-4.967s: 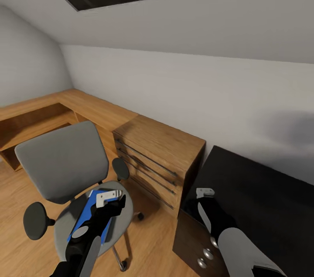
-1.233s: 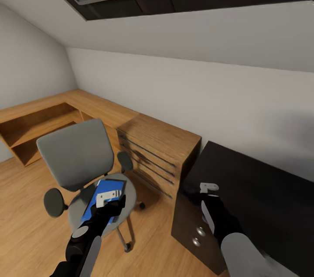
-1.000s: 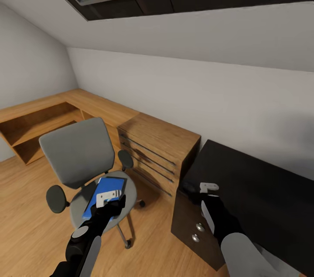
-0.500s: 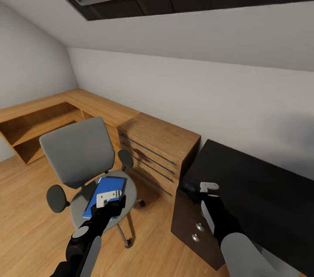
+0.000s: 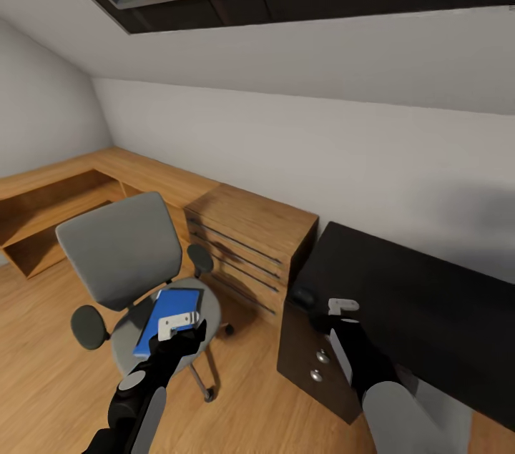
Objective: In the bedroom, organize the workspace by keeping the computer under the desk, ensuring the monitor is on the desk, placing the keyboard on the desk next to the monitor, placing the mouse on the desk next to the keyboard, moving the folder from the swivel chair onto the desk next to the mouse, stacking the notebook on top of the folder with the pen on top of the notebook, and positioning the swivel chair next to the desk.
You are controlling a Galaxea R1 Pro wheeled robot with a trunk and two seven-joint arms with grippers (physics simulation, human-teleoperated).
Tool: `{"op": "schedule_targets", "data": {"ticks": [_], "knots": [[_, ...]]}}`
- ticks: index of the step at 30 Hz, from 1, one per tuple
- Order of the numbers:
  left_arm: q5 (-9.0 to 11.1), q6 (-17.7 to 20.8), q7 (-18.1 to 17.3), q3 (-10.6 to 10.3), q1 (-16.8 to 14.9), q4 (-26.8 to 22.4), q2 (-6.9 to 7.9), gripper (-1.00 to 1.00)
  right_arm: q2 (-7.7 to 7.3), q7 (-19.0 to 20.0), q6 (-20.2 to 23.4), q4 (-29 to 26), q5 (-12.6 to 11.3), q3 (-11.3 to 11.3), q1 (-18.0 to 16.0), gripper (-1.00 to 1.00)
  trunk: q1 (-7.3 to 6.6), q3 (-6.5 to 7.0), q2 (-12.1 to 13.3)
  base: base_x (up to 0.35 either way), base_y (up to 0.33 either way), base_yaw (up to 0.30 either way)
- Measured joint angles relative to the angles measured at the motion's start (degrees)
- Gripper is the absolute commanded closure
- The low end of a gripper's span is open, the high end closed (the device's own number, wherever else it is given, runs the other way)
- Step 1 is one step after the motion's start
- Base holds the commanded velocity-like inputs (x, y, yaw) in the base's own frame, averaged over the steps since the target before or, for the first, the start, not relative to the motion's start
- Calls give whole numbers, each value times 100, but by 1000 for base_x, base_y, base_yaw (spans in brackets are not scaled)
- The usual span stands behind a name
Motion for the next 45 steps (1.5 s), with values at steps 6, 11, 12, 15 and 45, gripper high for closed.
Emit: {"op": "schedule_targets", "data": {"ticks": [6,11,12,15,45], "knots": [[1,0,0,0,0,0,0,-100,0,-3,0,5,0,0,0,-100,0,0,0,-246,222,-261],[1,0,0,-2,0,0,0,-100,-1,-3,1,8,-2,0,0,-100,0,0,0,-256,224,-266],[1,0,0,-2,0,2,0,-100,4,-3,-2,8,-5,0,0,-100,0,0,0,-272,203,-267],[2,-1,0,-5,0,3,1,-100,5,-1,-3,8,-7,-2,0,-100,1,0,-1,-293,152,-268],[1,-1,0,-8,1,91,-11,-100,11,-2,-431,84,-8,-2,-2,-100,1,49,0,-330,14,-173]]}}
